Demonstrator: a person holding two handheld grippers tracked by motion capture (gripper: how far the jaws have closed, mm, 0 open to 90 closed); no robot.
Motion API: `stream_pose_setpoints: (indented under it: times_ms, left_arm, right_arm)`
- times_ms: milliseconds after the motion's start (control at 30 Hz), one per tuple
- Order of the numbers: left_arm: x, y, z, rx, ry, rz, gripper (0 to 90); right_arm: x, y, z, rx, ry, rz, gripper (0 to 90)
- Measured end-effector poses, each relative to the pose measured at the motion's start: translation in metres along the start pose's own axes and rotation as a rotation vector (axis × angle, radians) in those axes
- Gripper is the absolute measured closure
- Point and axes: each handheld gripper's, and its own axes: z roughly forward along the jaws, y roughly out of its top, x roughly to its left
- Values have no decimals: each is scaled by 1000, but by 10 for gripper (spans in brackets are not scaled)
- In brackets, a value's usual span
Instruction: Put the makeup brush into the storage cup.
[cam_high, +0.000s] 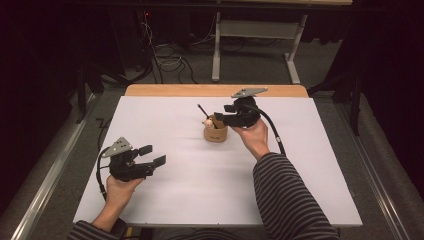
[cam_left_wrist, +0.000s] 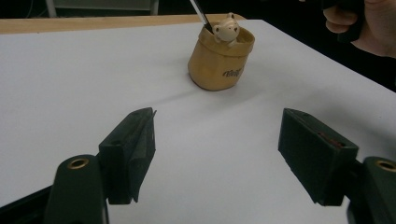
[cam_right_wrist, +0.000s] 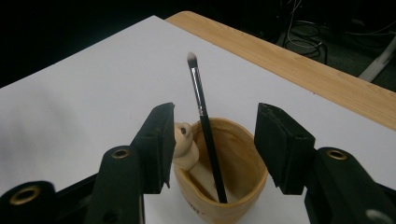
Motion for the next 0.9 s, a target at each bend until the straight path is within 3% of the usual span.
stream_pose_setpoints:
  times_ms: [67,900]
  left_arm:
    - [0,0,0,0,0,0,277]
    - [1,0,-4,-36,29,-3,271]
  right_arm:
    - [1,0,-3,-7,-23,-5,442]
    - [1,-9,-43,-67,-15,7,356]
